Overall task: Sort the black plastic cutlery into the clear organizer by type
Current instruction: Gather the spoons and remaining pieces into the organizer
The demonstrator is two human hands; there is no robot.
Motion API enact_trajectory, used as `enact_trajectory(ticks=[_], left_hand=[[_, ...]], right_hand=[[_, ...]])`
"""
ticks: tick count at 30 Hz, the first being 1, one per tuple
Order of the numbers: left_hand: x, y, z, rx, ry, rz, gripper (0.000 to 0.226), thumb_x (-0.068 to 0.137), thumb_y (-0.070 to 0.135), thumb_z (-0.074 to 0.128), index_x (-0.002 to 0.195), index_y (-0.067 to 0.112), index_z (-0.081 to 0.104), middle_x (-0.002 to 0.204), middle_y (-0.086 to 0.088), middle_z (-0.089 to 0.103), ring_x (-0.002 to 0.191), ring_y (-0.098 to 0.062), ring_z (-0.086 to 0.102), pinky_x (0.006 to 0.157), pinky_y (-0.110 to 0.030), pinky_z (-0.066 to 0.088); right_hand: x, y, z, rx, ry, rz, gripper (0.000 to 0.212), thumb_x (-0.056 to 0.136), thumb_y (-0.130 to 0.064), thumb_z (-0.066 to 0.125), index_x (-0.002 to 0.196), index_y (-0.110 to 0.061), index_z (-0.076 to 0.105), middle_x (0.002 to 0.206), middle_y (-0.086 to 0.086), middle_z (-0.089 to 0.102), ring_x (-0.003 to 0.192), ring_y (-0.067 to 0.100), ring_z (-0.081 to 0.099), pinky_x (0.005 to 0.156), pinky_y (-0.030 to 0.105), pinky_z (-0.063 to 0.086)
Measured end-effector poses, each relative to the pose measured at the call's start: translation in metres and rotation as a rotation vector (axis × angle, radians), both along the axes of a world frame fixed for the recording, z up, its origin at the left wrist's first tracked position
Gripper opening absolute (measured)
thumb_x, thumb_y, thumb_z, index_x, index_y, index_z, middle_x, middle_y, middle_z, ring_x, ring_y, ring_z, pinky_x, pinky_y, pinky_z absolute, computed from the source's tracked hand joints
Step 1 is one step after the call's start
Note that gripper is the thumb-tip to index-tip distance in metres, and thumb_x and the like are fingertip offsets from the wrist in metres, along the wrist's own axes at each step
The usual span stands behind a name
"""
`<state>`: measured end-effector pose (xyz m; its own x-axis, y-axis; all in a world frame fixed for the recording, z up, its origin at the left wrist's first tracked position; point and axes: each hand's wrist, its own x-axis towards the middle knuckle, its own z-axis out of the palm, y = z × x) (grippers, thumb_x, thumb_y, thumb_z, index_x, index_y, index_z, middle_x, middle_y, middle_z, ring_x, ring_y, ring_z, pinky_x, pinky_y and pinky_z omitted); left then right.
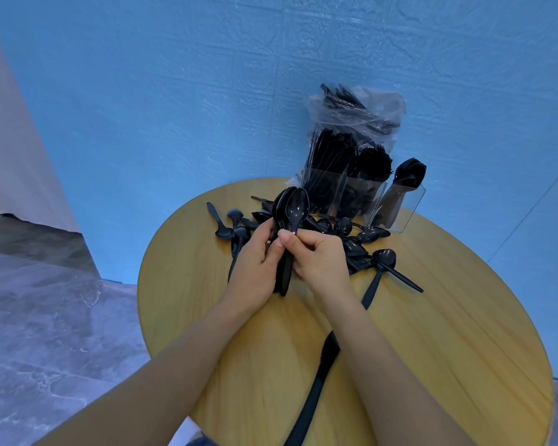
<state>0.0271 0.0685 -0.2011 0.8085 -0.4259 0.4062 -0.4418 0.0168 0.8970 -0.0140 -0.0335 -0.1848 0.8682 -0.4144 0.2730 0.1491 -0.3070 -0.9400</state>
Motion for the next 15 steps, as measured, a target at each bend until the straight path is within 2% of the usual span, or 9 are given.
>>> enact_trajectory(ticks=[1, 3, 5, 7, 9, 11, 13, 15], left_hand=[[0.001, 0.000, 0.000, 0.005, 0.006, -0.016, 0.029, 0.100, 0.015, 0.041, 0.122, 0.033, 0.046, 0.110, 0.021, 0.058, 0.103, 0.011, 0.054, 0.086, -0.008, 0.043], [-0.001, -0.001, 0.001, 0.009, 0.019, -0.060, 0.028, 0.101, 0.017, 0.039, 0.123, 0.034, 0.044, 0.112, 0.016, 0.060, 0.103, 0.006, 0.057, 0.085, -0.011, 0.046], [-0.003, -0.003, 0.003, 0.011, 0.025, -0.096, 0.025, 0.102, 0.018, 0.036, 0.119, 0.035, 0.045, 0.100, 0.010, 0.062, 0.092, 0.000, 0.061, 0.079, -0.014, 0.049], [0.001, -0.005, 0.002, 0.044, -0.004, -0.102, 0.022, 0.102, 0.025, 0.035, 0.117, 0.028, 0.051, 0.086, 0.006, 0.059, 0.089, -0.015, 0.059, 0.079, -0.029, 0.052], [0.006, -0.006, 0.001, 0.102, -0.053, -0.091, 0.026, 0.097, 0.033, 0.034, 0.112, 0.024, 0.053, 0.080, 0.010, 0.054, 0.086, -0.017, 0.051, 0.079, -0.039, 0.049], [0.009, -0.009, 0.001, 0.143, -0.068, -0.090, 0.024, 0.099, 0.031, 0.033, 0.108, 0.023, 0.053, 0.082, 0.009, 0.052, 0.084, -0.017, 0.048, 0.078, -0.033, 0.045], [0.006, -0.010, 0.005, 0.184, -0.070, -0.078, 0.022, 0.102, 0.023, 0.032, 0.113, 0.021, 0.052, 0.097, -0.001, 0.055, 0.091, -0.016, 0.052, 0.074, -0.013, 0.044], [0.000, -0.012, 0.011, 0.191, -0.033, -0.089, 0.027, 0.102, 0.019, 0.031, 0.122, 0.018, 0.050, 0.110, -0.007, 0.053, 0.094, -0.008, 0.054, 0.067, -0.005, 0.045]], right_hand=[[-0.001, -0.001, 0.001, 0.079, 0.005, 0.019, 0.036, 0.090, -0.019, 0.063, 0.068, 0.008, 0.057, 0.048, -0.003, 0.039, 0.040, 0.005, 0.033, 0.041, 0.019, 0.028], [-0.004, -0.004, 0.006, 0.137, 0.021, 0.056, 0.036, 0.090, -0.017, 0.061, 0.071, 0.012, 0.056, 0.047, 0.002, 0.038, 0.038, 0.008, 0.032, 0.038, 0.018, 0.028], [-0.006, -0.007, 0.010, 0.127, 0.055, 0.090, 0.033, 0.093, -0.020, 0.058, 0.070, 0.004, 0.058, 0.043, 0.002, 0.042, 0.037, 0.009, 0.037, 0.039, 0.019, 0.034], [-0.005, -0.007, 0.014, 0.089, 0.106, 0.102, 0.033, 0.097, -0.024, 0.051, 0.072, -0.003, 0.058, 0.045, 0.001, 0.047, 0.039, 0.010, 0.045, 0.044, 0.022, 0.043], [-0.004, -0.007, 0.018, -0.001, 0.163, 0.104, 0.035, 0.100, -0.026, 0.043, 0.077, -0.006, 0.058, 0.050, 0.001, 0.051, 0.044, 0.010, 0.051, 0.049, 0.023, 0.048], [-0.004, -0.007, 0.021, -0.068, 0.207, 0.109, 0.037, 0.102, -0.027, 0.037, 0.082, -0.005, 0.059, 0.054, 0.002, 0.052, 0.046, 0.008, 0.052, 0.050, 0.020, 0.046], [-0.006, -0.009, 0.024, -0.092, 0.241, 0.118, 0.039, 0.103, -0.026, 0.034, 0.083, -0.003, 0.058, 0.057, 0.004, 0.051, 0.048, 0.010, 0.050, 0.045, 0.016, 0.043], [-0.007, -0.012, 0.027, -0.125, 0.266, 0.129, 0.041, 0.103, -0.027, 0.035, 0.082, 0.001, 0.056, 0.060, 0.009, 0.051, 0.051, 0.015, 0.049, 0.043, 0.018, 0.041]])
